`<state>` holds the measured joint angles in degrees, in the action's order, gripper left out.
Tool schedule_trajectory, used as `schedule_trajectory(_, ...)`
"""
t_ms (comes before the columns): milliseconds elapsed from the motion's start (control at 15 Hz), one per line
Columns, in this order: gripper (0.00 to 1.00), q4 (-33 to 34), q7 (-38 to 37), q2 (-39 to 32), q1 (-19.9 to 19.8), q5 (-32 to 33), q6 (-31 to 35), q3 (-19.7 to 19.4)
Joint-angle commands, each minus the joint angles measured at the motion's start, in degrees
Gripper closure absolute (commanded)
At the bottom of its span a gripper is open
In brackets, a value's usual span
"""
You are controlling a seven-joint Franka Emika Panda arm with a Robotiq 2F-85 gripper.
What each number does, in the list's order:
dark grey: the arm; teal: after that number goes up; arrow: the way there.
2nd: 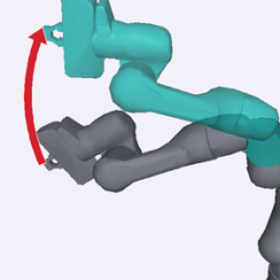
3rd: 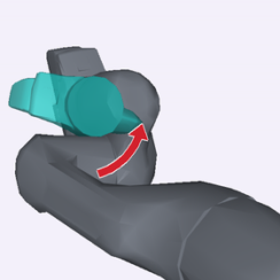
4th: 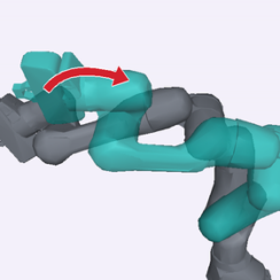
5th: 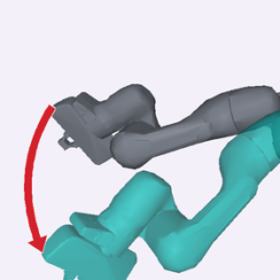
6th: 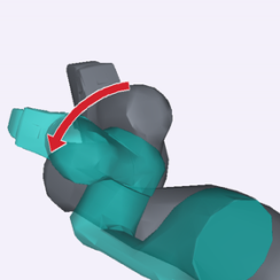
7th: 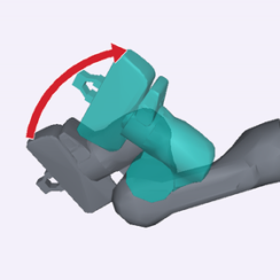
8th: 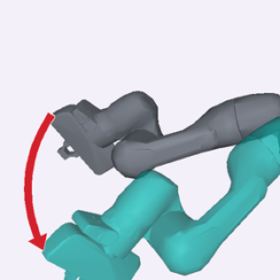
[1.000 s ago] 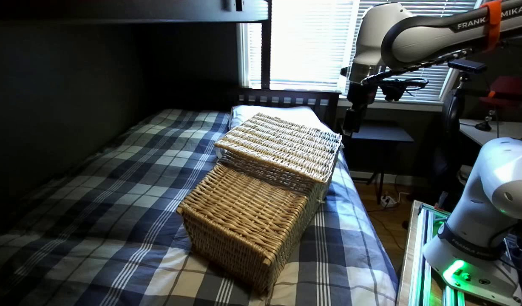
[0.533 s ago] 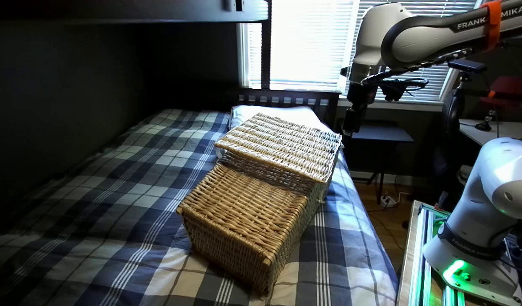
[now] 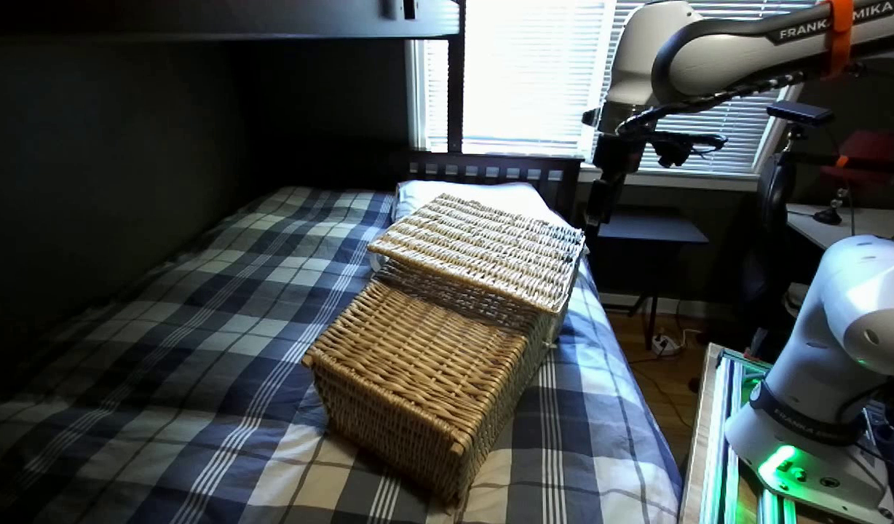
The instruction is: Correct the position of the laundry basket
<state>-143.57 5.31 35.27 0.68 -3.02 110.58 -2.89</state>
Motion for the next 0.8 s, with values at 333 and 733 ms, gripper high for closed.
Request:
schedule_trajectory(333,0.00,8.7,22.1,-8.3,1.8,-12.4,-2.4,-13.0)
schedule_trajectory(733,0.00,15.2,35.1,-17.0,1.0,-20.8,-9.7,-18.7)
